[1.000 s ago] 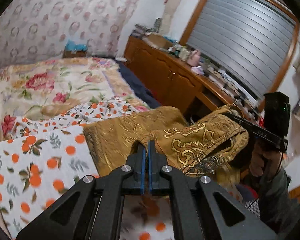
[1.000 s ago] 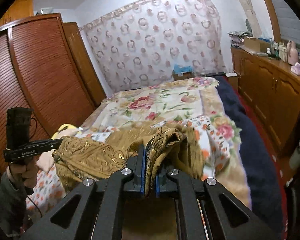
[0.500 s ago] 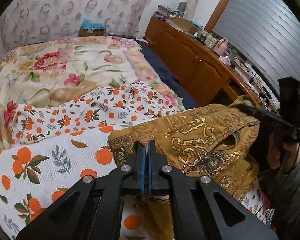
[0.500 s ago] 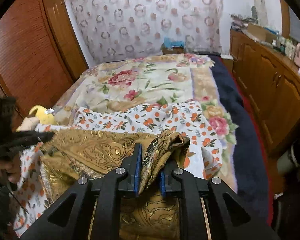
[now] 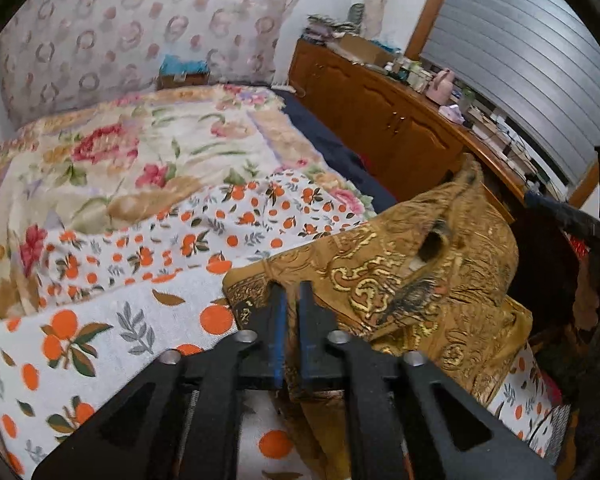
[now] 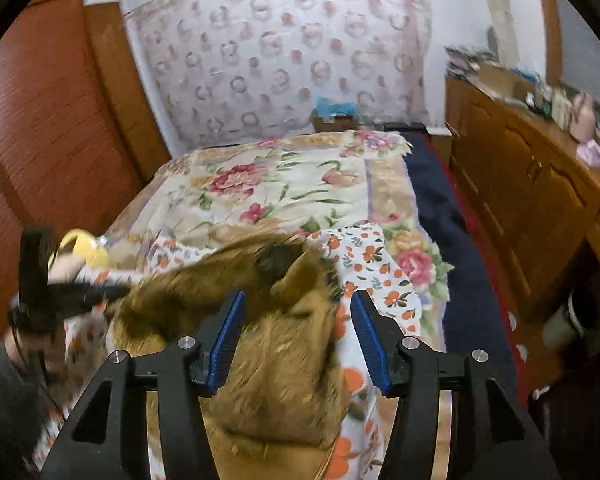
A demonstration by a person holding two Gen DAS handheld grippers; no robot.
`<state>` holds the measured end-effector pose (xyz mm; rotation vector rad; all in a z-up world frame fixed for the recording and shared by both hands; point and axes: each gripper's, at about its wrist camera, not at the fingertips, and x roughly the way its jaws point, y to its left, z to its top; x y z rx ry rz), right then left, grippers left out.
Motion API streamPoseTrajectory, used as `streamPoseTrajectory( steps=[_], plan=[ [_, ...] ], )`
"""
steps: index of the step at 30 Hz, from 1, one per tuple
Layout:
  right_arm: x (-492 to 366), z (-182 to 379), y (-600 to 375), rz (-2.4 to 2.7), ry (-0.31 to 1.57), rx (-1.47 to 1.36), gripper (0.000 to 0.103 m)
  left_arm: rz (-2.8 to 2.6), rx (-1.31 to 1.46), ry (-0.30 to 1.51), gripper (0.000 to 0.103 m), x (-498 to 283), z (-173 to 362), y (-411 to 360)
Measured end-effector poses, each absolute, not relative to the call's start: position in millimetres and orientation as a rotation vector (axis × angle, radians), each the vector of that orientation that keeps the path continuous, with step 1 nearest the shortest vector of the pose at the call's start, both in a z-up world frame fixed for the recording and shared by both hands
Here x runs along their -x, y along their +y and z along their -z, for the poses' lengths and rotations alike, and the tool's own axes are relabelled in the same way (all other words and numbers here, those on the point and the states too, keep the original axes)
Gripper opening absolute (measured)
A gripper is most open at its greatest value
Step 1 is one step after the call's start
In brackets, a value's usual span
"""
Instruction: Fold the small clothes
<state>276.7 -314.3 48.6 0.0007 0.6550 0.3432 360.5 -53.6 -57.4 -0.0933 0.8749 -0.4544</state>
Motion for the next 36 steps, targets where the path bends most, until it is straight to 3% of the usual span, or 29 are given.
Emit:
streamPoseTrajectory(
  steps=[2, 3, 4, 5, 12, 19, 21, 22, 23, 31, 36],
  plan=[
    [-254.8, -38.7, -298.4, -0.373, 0.649, 0.056, 0.056, 0.454, 0.073, 0.828, 0.059, -350.2, 47.0, -51.0],
    [-244.8, -31.5, -290.0, -0.391, 0.653, 0.086, 0.056, 0.452, 0.066, 0.812, 0.067, -346.0, 43.0, -50.2],
    [-235.2, -23.7, -283.1, -0.416, 0.666, 0.107, 0.056, 0.453, 0.061, 0.798, 0.085, -341.5, 39.3, -48.7],
    [-226.1, -16.4, -277.1, -0.437, 0.681, 0.12, 0.056, 0.457, 0.059, 0.781, 0.089, -334.8, 35.1, -46.5],
    [-182.1, 34.1, -241.9, -0.536, 0.804, 0.21, 0.053, 0.48, 0.049, 0.782, 0.089, -311.0, 34.6, -41.5],
    [-194.6, 51.5, -238.5, -0.529, 0.851, 0.266, 0.053, 0.479, 0.05, 0.807, 0.089, -300.7, 44.7, -38.1],
    [-193.0, 56.7, -230.7, -0.511, 0.828, 0.327, 0.046, 0.476, 0.05, 0.816, 0.089, -299.4, 48.3, -37.4],
    [-188.2, 62.3, -230.5, -0.535, 0.811, 0.345, 0.035, 0.473, 0.05, 0.819, 0.089, -299.4, 49.7, -36.6],
    [-186.4, 62.5, -230.1, -0.577, 0.812, 0.343, 0.011, 0.471, 0.052, 0.82, 0.089, -299.4, 51.5, -35.2],
    [-193.9, 55.9, -244.7, -0.537, 0.782, 0.293, 0.005, 0.462, 0.058, 0.832, 0.089, -301.5, 55.9, -34.0],
    [-202.0, 14.0, -259.2, -0.484, 0.663, 0.254, 0.005, 0.462, 0.057, 0.834, 0.089, -303.3, 58.1, -32.4]
  ],
)
